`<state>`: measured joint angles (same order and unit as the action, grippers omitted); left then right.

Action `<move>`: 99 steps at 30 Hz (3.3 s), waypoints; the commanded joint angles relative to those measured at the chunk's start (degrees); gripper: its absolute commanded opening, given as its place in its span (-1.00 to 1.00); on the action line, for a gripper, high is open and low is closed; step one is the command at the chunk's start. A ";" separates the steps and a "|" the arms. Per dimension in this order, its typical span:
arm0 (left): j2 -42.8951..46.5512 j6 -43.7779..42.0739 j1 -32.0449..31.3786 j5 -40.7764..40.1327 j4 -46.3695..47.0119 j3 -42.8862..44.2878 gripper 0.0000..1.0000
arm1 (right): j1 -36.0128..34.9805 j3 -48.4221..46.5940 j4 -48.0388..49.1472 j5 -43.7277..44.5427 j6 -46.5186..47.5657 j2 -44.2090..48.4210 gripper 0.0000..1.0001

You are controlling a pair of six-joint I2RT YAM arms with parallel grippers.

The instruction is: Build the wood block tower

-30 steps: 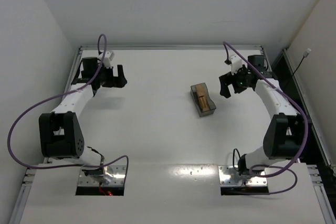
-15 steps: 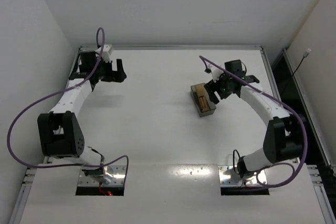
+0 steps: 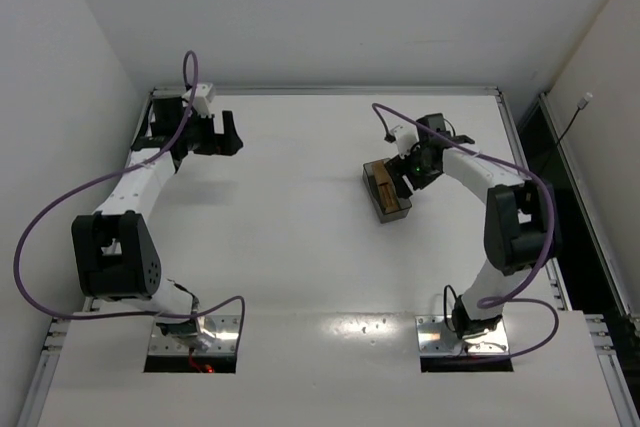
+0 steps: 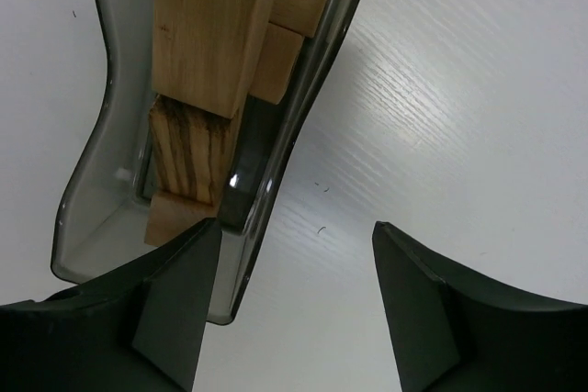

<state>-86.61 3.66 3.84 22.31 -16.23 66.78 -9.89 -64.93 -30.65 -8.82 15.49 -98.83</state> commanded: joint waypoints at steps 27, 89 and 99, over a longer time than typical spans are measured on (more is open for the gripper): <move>-3.92 1.70 0.56 -0.60 1.38 4.23 1.00 | -1.62 -10.23 -3.20 1.23 -0.98 -3.49 -1.00; -5.15 11.19 8.56 -0.77 -2.76 8.98 1.00 | -45.04 23.77 133.02 67.63 81.79 -15.07 -1.00; -5.68 10.67 8.03 -0.77 -3.28 9.68 1.00 | -45.31 20.20 130.79 69.89 80.69 -13.77 -1.00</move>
<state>-92.27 14.24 12.10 20.49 -20.53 74.98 -55.59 -41.17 73.28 59.37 96.49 -113.60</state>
